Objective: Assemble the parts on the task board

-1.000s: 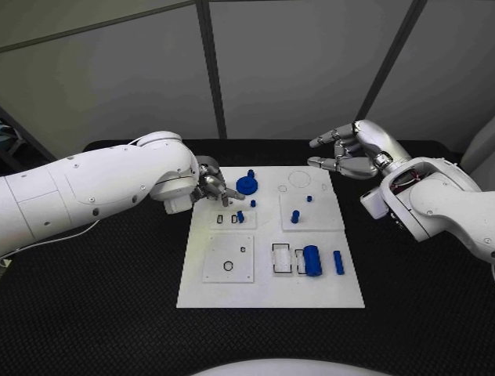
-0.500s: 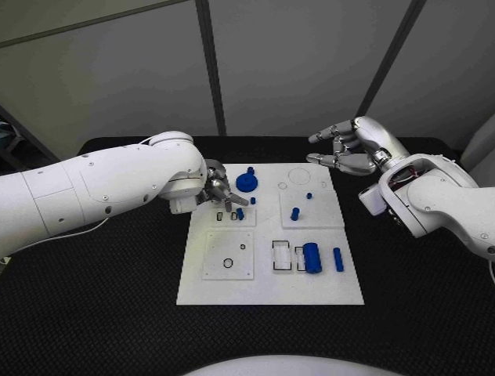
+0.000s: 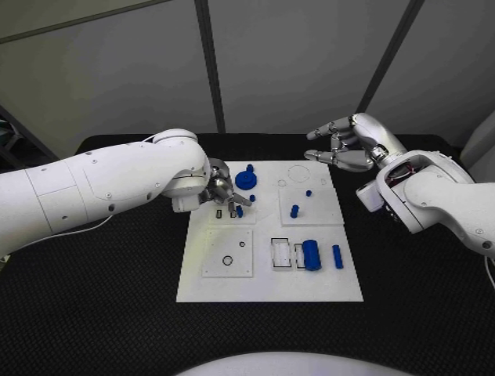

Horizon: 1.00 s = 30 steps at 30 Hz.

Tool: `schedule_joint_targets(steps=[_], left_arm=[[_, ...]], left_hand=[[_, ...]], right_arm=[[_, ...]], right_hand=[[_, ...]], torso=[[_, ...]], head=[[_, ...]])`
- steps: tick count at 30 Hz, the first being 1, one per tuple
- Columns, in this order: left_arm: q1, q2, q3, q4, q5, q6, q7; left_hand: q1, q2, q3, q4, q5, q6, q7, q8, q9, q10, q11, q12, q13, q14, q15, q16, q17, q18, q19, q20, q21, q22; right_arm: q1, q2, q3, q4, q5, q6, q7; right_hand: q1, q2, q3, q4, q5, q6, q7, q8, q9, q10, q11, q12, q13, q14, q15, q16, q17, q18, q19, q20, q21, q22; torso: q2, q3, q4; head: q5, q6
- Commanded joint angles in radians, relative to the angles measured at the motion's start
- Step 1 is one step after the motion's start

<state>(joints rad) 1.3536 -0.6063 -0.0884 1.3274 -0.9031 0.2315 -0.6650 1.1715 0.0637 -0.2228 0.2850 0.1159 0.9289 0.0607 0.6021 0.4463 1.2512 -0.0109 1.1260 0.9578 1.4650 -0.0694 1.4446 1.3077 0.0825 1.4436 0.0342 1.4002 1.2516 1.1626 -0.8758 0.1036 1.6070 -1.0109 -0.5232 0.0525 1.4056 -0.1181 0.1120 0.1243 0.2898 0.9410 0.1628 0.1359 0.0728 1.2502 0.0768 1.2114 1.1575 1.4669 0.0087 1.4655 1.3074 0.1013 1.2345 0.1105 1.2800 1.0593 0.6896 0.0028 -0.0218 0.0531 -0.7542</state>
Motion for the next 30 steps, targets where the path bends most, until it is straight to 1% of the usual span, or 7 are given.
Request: schedule_joint_targets(steps=[1, 5, 15, 20, 27, 28, 30], left_arm=[[0.002, 0.003, 0.000, 0.002, 0.002, 0.018, 0.001], [0.002, 0.004, 0.000, 0.001, 0.006, 0.017, 0.002], [0.002, 0.007, 0.000, 0.001, 0.011, 0.021, 0.007], [0.002, 0.007, 0.000, 0.000, 0.015, 0.021, 0.009], [0.002, 0.012, 0.000, -0.006, 0.016, 0.025, 0.015], [0.002, 0.012, 0.000, -0.007, 0.016, 0.025, 0.016], [0.002, 0.013, 0.000, -0.008, 0.017, 0.027, 0.018]], left_hand=[[0.005, 0.007, -0.005, 0.000, 0.006, 0.002, -0.004, 0.007, 0.002, 0.004, -0.003, 0.007, 0.001, 0.059, -0.007, -0.001, 0.079, -0.019, 0.009, -0.001, 0.004, 0.001], [0.011, 0.008, -0.005, -0.002, 0.008, 0.001, -0.005, 0.009, 0.005, 0.004, -0.004, 0.006, -0.001, 0.059, -0.007, -0.001, 0.080, -0.019, 0.010, -0.002, 0.004, 0.002], [0.044, 0.016, 0.003, -0.013, 0.012, -0.004, -0.007, 0.019, 0.018, 0.004, -0.006, 0.006, -0.003, 0.059, -0.009, -0.001, 0.080, -0.019, 0.011, -0.004, 0.000, -0.001], [0.053, 0.017, 0.007, -0.017, 0.014, -0.005, -0.007, 0.021, 0.022, 0.005, -0.006, 0.006, -0.004, 0.059, -0.010, -0.002, 0.080, -0.019, 0.012, -0.005, -0.001, -0.001], [0.081, 0.027, 0.023, -0.028, 0.016, -0.010, -0.007, 0.025, 0.030, 0.004, -0.007, 0.004, -0.006, 0.059, -0.010, -0.002, 0.080, -0.019, 0.013, -0.006, -0.003, -0.001], [0.084, 0.027, 0.024, -0.029, 0.016, -0.010, -0.008, 0.025, 0.031, 0.004, -0.007, 0.004, -0.006, 0.059, -0.011, -0.002, 0.080, -0.019, 0.013, -0.006, -0.003, -0.001], [0.090, 0.028, 0.029, -0.033, 0.016, -0.012, -0.008, 0.026, 0.033, 0.004, -0.007, 0.004, -0.006, 0.059, -0.011, -0.002, 0.080, -0.020, 0.014, -0.006, -0.003, 0.000]], right_arm=[[0.002, 0.003, 0.001, -0.001, 0.005, -0.002, 0.003], [0.002, 0.005, 0.001, -0.003, 0.005, 0.002, 0.001], [0.002, 0.011, 0.001, -0.009, 0.005, 0.013, -0.005], [0.002, 0.013, 0.001, -0.012, 0.005, 0.018, -0.008], [0.001, 0.014, 0.001, -0.013, 0.005, 0.021, -0.009], [0.001, 0.014, 0.001, -0.013, 0.005, 0.022, -0.010], [0.001, 0.014, 0.001, -0.013, 0.005, 0.023, -0.010]], right_hand=[[0.002, 0.000, -0.001, 0.003, 0.004, -0.009, -0.001, 0.005, -0.001, -0.008, -0.001, -0.004, -0.001, 0.052, -0.007, -0.007, 0.059, 0.010, -0.005, 0.001, -0.003, -0.001], [0.001, 0.001, -0.001, 0.004, 0.004, -0.009, -0.001, 0.006, -0.001, -0.008, -0.001, -0.005, -0.002, 0.051, -0.007, -0.008, 0.058, 0.010, -0.006, 0.001, -0.005, -0.004], [0.000, 0.001, -0.001, 0.005, 0.005, -0.009, -0.001, 0.007, -0.001, -0.007, -0.001, -0.004, -0.001, 0.053, -0.007, -0.005, 0.063, 0.009, -0.004, 0.001, -0.003, 0.000], [0.000, 0.003, -0.001, 0.006, 0.006, -0.009, -0.001, 0.007, -0.001, -0.002, -0.002, 0.001, 0.004, 0.055, -0.008, -0.001, 0.072, 0.008, 0.001, 0.001, 0.000, 0.006], [0.001, 0.004, 0.000, 0.006, 0.007, -0.009, -0.001, 0.008, -0.001, 0.000, -0.002, 0.001, 0.004, 0.055, -0.008, -0.001, 0.071, 0.008, 0.001, 0.000, -0.001, 0.005], [0.001, 0.004, 0.000, 0.006, 0.008, -0.009, -0.001, 0.008, -0.001, 0.000, -0.002, 0.001, 0.004, 0.055, -0.008, -0.001, 0.071, 0.008, 0.001, 0.000, -0.001, 0.005], [0.002, 0.005, 0.001, 0.006, 0.009, -0.009, -0.001, 0.008, -0.001, 0.000, -0.002, 0.001, 0.003, 0.055, -0.008, -0.002, 0.071, 0.008, 0.002, 0.000, -0.001, 0.005]], torso=[[0.000, 0.0004, -0.0008], [0.000, -0.0001, -0.0003], [0.000, 0.0003, 0.0004], [0.000, 0.0007, -0.0002], [0.000, 0.0004, -0.0005], [0.000, 0.0004, -0.0007], [0.001, 0.0005, -0.0013]], head=[[0.000, 0.000], [-0.004, -0.001], [-0.004, -0.004], [-0.005, -0.005], [-0.006, -0.006], [-0.006, -0.010], [-0.008, -0.010]])
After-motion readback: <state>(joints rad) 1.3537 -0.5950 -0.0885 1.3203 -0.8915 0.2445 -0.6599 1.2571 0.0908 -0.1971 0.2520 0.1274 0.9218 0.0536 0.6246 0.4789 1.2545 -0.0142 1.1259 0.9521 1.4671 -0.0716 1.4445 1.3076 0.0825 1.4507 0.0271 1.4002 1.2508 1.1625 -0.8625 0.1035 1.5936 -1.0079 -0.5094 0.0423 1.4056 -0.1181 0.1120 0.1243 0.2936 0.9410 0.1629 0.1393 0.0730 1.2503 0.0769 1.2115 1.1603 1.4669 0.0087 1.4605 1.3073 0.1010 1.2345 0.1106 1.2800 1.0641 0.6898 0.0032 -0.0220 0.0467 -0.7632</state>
